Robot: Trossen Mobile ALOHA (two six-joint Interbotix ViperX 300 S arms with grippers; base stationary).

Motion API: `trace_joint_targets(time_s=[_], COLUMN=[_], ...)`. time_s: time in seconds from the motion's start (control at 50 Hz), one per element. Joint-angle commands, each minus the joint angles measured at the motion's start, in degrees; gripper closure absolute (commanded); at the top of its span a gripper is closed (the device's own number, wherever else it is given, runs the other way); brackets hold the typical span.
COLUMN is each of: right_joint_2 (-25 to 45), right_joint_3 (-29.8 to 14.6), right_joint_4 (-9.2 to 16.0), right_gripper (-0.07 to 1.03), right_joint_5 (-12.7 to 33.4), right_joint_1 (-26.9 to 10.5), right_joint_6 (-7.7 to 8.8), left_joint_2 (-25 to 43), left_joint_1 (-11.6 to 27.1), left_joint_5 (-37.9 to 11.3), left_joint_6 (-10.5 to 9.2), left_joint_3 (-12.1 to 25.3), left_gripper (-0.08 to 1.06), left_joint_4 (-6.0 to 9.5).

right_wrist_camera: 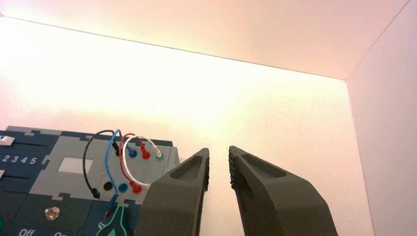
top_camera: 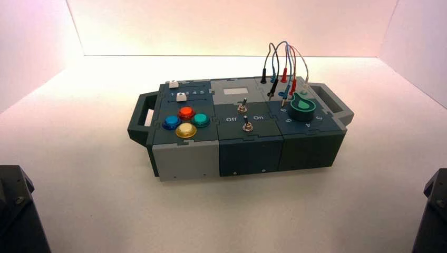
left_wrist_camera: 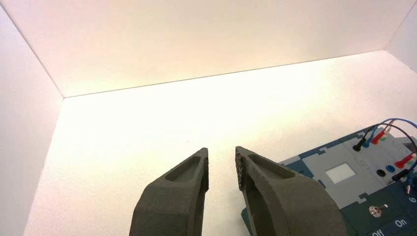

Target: Move the box to the left.

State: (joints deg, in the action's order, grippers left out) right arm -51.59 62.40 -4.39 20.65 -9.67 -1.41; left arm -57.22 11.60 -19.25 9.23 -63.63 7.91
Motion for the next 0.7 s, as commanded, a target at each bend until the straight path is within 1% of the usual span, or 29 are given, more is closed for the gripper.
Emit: trace_joint_targets(time_s=[0.02, 0.24, 0.32, 0.54, 0.7], right_joint_2=[0.4, 0.5, 0.9, 3.6, 6.3], right_joint_3=[-0.9, -1.0, -1.1, -1.2, -2.0], right_joint_4=[0.0, 0.1, 0.2, 0.3, 0.3], right_gripper=[0.72, 0.72, 0.72, 0.72, 0.73], right_joint_5=[-0.2, -0.2, -0.4, 0.4, 2.5], right_joint_1=[0.4, 0.4, 0.4, 0.4, 0.4], right_joint_6=[-0.09, -0.09, -0.09, -0.09, -0.09], left_joint_2=[0.1, 0.1, 0.4, 4.7, 7.6], left_joint_1=[-0.4, -0.4, -0.4, -0.5, -0.4], left_joint_5=[0.7, 1.0, 2.1, 2.8, 1.7], left_joint_6=[0.09, 0.09, 0.26, 0.53, 0.26], left_joint_3=[0.7, 0.7, 0.6, 0.9, 1.6], left_gripper=[0.65, 0.65, 0.65, 0.65, 0.66], left_joint_4=[-0.09, -0.09, -0.09, -0.09, 0.18])
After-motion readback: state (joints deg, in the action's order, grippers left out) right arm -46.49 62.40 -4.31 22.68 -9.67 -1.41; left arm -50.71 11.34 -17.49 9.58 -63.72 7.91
